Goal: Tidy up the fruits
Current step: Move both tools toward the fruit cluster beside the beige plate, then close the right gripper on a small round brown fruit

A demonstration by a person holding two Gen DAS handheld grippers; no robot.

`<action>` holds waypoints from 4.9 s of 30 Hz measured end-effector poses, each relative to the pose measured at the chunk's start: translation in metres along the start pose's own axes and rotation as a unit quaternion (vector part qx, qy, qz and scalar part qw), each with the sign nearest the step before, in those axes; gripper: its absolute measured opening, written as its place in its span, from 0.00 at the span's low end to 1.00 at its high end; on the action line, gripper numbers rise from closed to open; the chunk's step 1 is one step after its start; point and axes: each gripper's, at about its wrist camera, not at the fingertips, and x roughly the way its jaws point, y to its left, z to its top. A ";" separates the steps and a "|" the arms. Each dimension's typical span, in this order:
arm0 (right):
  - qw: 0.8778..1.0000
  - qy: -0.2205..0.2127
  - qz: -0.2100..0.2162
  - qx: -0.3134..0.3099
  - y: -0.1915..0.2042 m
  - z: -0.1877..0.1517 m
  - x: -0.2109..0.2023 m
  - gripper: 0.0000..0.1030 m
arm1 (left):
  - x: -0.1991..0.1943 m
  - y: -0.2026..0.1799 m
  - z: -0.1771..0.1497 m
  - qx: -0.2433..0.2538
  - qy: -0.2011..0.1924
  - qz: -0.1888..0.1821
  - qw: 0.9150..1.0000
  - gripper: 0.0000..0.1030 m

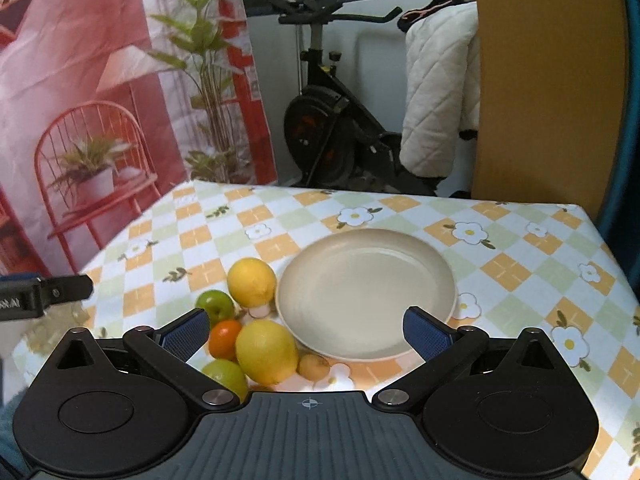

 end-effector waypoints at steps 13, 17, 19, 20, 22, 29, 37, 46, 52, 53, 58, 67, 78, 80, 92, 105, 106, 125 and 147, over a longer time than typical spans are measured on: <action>0.998 -0.048 -0.019 -0.046 -0.003 0.019 0.008 0.85 | 0.009 -0.001 0.018 0.024 -0.060 0.013 0.998 0.83; 0.996 -0.060 -0.002 -0.059 -0.004 0.026 0.008 0.86 | 0.017 0.004 0.022 -0.018 -0.067 0.003 0.998 0.82; 0.996 -0.066 -0.004 -0.053 -0.005 0.028 0.009 0.86 | 0.021 0.005 0.021 -0.034 -0.067 -0.011 0.997 0.81; 0.997 -0.063 -0.004 -0.050 -0.006 0.029 0.010 0.86 | 0.024 0.004 0.020 -0.031 -0.062 -0.013 0.997 0.81; 0.998 -0.053 -0.001 -0.045 -0.008 0.030 0.014 0.86 | 0.028 0.001 0.019 -0.021 -0.055 -0.013 0.998 0.81; 0.998 -0.037 -0.016 -0.052 -0.005 0.026 0.025 0.86 | 0.040 0.000 0.020 -0.010 -0.023 -0.034 0.999 0.77; 0.999 -0.025 0.002 -0.044 -0.014 0.019 0.030 0.73 | 0.052 -0.006 0.009 0.019 -0.005 -0.080 0.997 0.76; 0.998 0.004 0.029 -0.057 -0.012 0.005 0.035 0.51 | 0.066 -0.005 -0.002 0.033 0.019 -0.116 0.993 0.66; 0.996 0.019 0.049 -0.071 -0.004 0.001 0.039 0.46 | 0.072 -0.006 -0.007 0.040 0.031 -0.119 0.992 0.64; 0.996 0.022 0.051 -0.071 -0.003 0.000 0.039 0.46 | 0.073 -0.006 -0.007 0.038 0.034 -0.118 0.992 0.64; 0.995 0.037 0.066 -0.070 0.000 -0.004 0.042 0.46 | 0.077 -0.002 -0.010 0.032 0.043 -0.116 0.992 0.63; 0.995 0.065 0.061 -0.042 -0.007 -0.007 0.051 0.47 | 0.081 0.008 -0.014 -0.003 0.061 -0.116 0.991 0.60; 0.992 0.090 0.069 -0.060 0.004 -0.023 0.054 0.46 | 0.082 -0.002 -0.027 0.007 0.077 -0.143 0.987 0.55; 0.992 0.087 0.070 -0.056 0.003 -0.021 0.053 0.46 | 0.082 -0.001 -0.028 0.004 0.078 -0.144 0.986 0.55; 0.992 0.075 0.073 -0.068 0.008 -0.019 0.043 0.42 | 0.073 -0.006 -0.031 0.010 0.082 -0.155 0.984 0.55; 0.993 0.079 0.063 -0.064 0.005 -0.033 0.025 0.36 | 0.057 -0.012 -0.049 0.022 0.092 -0.167 0.981 0.53; 0.993 0.080 0.063 -0.063 0.004 -0.034 0.025 0.35 | 0.056 -0.012 -0.049 0.022 0.092 -0.166 0.982 0.52; 0.990 0.096 0.083 -0.064 0.002 -0.037 0.037 0.12 | 0.060 -0.019 -0.051 0.032 0.099 -0.161 0.981 0.42; 0.983 0.139 0.112 -0.048 0.008 -0.042 0.073 0.22 | 0.067 -0.019 -0.051 0.024 0.106 -0.153 0.982 0.42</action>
